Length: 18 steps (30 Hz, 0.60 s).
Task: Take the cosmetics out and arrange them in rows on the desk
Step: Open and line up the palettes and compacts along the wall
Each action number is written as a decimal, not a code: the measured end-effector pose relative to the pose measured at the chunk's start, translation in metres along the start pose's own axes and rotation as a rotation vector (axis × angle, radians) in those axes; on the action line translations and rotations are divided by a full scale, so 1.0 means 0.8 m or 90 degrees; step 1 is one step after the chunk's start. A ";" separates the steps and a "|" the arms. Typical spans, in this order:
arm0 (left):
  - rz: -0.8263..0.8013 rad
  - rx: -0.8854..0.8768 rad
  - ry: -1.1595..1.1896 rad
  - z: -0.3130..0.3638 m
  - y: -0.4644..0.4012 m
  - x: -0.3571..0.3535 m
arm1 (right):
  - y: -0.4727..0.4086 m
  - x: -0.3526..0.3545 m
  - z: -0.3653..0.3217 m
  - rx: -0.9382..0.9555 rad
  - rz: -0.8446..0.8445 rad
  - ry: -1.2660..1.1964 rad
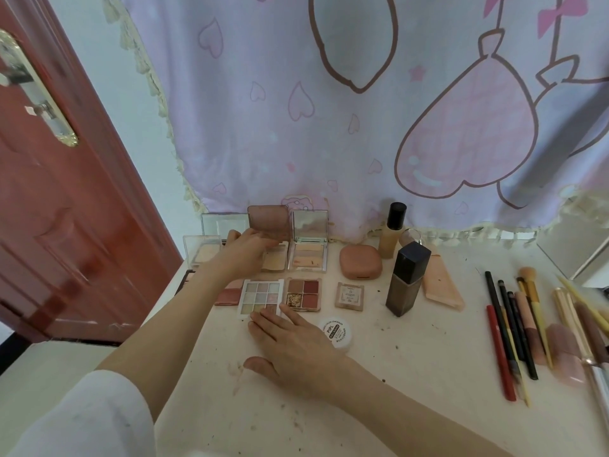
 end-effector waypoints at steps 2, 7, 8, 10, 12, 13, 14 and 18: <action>0.023 0.001 0.020 0.000 0.002 0.006 | 0.000 -0.001 0.000 0.001 -0.009 -0.003; 0.076 -0.013 0.037 -0.006 0.014 0.022 | -0.001 0.001 0.006 -0.018 -0.041 0.017; 0.082 -0.014 0.039 -0.008 0.016 0.023 | -0.002 0.001 0.009 -0.023 -0.046 0.018; 0.088 -0.013 0.041 -0.012 0.019 0.024 | -0.005 0.002 0.012 -0.026 -0.045 0.023; 0.090 -0.015 0.043 -0.012 0.021 0.024 | -0.007 0.001 0.013 -0.027 -0.048 0.032; 0.090 -0.016 0.043 -0.012 0.022 0.024 | -0.008 0.001 0.013 -0.027 -0.049 0.035; 0.091 -0.017 0.042 -0.012 0.023 0.025 | -0.008 0.001 0.013 -0.027 -0.049 0.037; 0.109 -0.018 0.042 -0.010 0.029 0.026 | -0.008 0.000 0.014 -0.030 -0.058 0.040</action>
Point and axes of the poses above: each hand's wrist, its own y-axis away from the middle knuckle, its own x-axis out of the back of the hand, z = x × y, the point moved 5 cm from there along -y, towards the middle knuckle, and after that the axes turned 3 degrees about -y, right-handed, at the moved point
